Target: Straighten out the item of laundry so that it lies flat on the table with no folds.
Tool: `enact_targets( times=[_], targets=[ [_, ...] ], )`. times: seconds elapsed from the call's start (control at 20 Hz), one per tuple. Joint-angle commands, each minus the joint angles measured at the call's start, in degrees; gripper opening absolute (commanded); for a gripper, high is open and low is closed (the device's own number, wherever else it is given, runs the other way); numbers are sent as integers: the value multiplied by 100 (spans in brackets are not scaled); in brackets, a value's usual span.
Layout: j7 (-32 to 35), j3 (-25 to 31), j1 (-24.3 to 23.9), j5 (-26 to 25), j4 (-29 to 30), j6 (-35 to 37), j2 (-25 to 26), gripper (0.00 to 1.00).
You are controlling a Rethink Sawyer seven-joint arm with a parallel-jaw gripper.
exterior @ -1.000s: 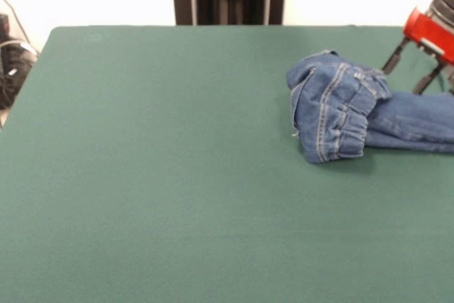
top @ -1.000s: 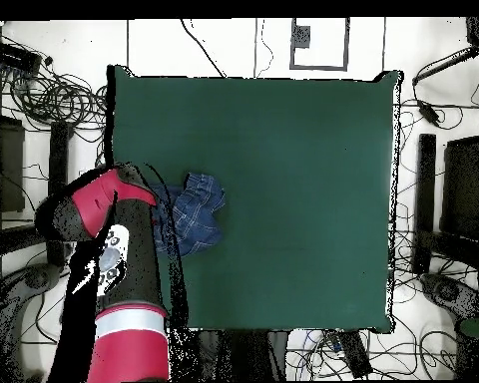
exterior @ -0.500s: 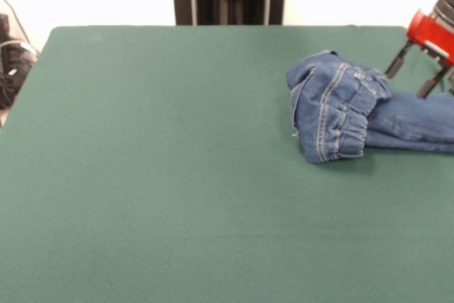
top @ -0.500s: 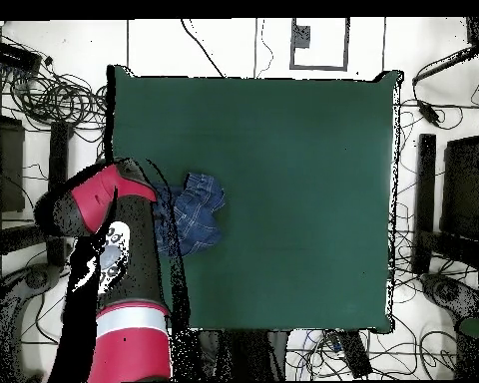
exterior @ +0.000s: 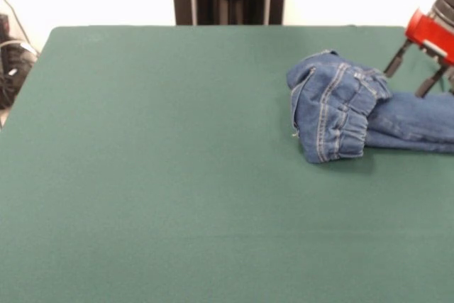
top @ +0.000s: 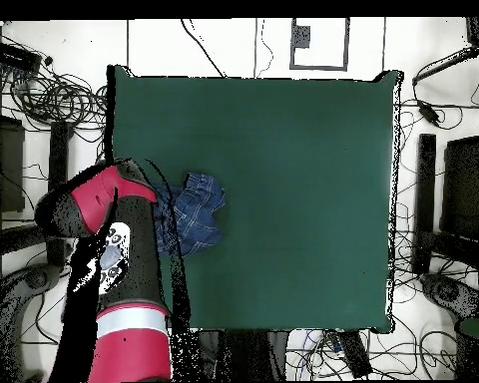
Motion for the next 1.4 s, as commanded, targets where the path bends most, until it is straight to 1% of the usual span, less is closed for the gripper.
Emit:
enact_targets(
  times=[0.05,0.2,0.35,0.4,0.55,0.8,0.9,1.0,1.25,1.4],
  targets=[
    [-342,121,-38,-275,465,-24,498,100],
    [-348,164,-100,-257,505,-167,551,100],
    [-391,176,-126,-351,483,-394,628,100],
    [-422,195,-145,-346,452,-370,664,100],
    [-272,110,-65,-451,384,-515,791,100],
    [-286,180,-183,-504,453,-822,910,100],
    [-387,165,-162,-597,410,-742,945,100],
    [-282,145,-168,-626,436,-927,1018,100],
    [-120,-44,-52,-738,551,-1034,1018,100],
    [-168,-92,-28,-773,751,-1078,882,100]
  ],
)
